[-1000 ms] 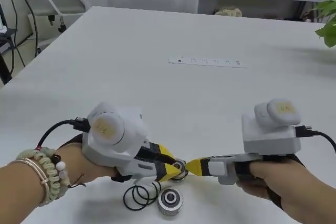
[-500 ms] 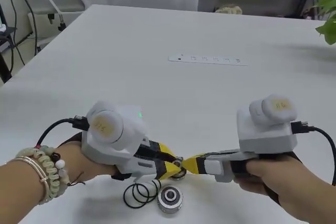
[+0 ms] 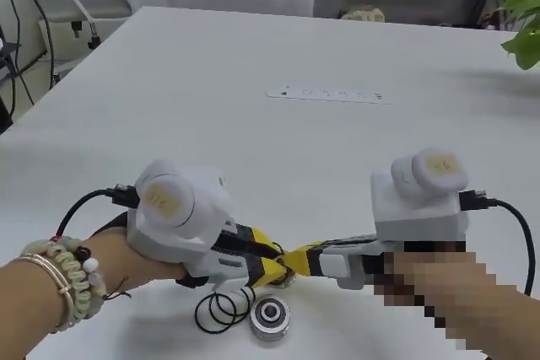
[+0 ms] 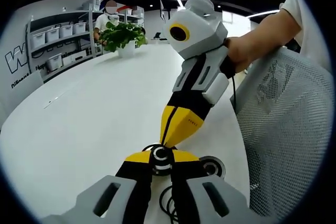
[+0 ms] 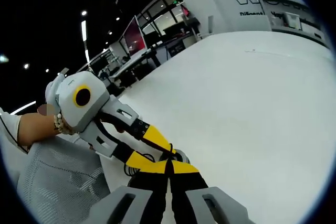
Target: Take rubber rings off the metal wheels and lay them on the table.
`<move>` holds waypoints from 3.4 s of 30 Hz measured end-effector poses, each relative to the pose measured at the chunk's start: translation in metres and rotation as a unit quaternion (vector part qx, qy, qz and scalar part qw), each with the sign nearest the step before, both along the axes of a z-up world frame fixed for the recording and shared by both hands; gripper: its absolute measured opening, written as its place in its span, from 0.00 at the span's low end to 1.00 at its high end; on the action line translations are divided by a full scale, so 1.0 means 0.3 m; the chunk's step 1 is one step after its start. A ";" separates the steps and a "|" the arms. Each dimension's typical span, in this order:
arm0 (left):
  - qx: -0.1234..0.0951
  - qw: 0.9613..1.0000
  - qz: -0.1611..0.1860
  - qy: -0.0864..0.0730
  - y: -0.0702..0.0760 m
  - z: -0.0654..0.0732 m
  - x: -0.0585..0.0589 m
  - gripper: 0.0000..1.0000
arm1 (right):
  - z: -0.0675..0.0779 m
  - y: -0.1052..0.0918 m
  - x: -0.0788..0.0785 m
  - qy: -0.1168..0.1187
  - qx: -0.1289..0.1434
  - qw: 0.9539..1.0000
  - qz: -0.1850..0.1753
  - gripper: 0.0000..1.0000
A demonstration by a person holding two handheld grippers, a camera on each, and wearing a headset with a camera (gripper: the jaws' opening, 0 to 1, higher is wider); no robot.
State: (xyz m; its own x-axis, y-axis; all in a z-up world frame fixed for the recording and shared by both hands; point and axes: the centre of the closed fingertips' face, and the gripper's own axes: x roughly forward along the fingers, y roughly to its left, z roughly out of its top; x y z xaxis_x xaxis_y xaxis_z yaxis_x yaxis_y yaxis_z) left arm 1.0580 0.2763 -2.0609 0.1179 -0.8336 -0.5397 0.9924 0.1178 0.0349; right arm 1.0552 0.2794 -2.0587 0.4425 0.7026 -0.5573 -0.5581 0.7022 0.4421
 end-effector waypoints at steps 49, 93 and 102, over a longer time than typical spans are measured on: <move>-0.008 0.996 0.082 -0.032 0.426 0.261 -0.137 0.73 | 0.038 0.167 -0.091 -0.040 0.024 0.994 0.095 0.00; -0.024 0.988 0.152 0.031 0.490 0.148 -0.200 0.74 | 0.078 0.185 -0.088 -0.130 -0.046 0.978 0.156 0.12; -0.031 0.987 0.153 0.035 0.484 0.154 -0.200 0.75 | 0.166 0.184 -0.090 -0.177 -0.049 0.968 0.172 0.23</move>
State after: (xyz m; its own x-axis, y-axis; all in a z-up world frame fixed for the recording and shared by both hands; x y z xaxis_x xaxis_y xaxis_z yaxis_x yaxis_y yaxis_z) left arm 0.9981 0.4216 -2.0148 0.3332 -0.7966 -0.5044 0.9101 0.4115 -0.0486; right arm 1.0283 0.3346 -2.0089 0.3664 0.7938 -0.4854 -0.8708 0.4764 0.1218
